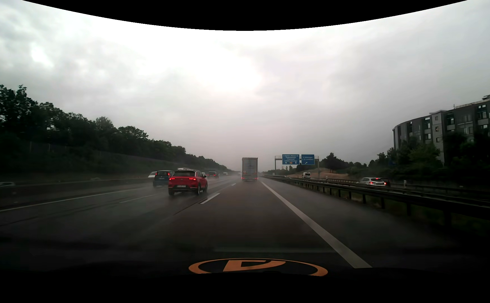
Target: Follow the waypoints while adhering to traffic rules and regulations
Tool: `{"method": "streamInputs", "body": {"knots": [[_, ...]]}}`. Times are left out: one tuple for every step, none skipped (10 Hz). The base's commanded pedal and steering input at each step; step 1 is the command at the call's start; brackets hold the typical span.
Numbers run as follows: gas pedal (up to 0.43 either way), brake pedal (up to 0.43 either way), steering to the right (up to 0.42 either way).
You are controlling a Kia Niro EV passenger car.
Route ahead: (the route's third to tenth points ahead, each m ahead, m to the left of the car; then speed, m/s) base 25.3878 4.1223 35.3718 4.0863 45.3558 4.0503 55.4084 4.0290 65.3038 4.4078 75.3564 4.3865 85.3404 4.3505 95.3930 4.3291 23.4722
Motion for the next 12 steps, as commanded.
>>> {"method": "streamInputs", "body": {"knots": [[0.150,0.000,-0.003],[0.150,0.000,-0.002],[0.150,0.000,-0.002],[0.150,0.000,-0.003],[0.150,0.000,-0.003],[0.150,0.000,-0.002],[0.150,0.000,-0.003],[0.150,0.000,-0.002],[0.150,0.000,-0.003],[0.150,0.000,-0.003],[0.150,0.000,-0.003],[0.150,0.000,-0.003]]}}
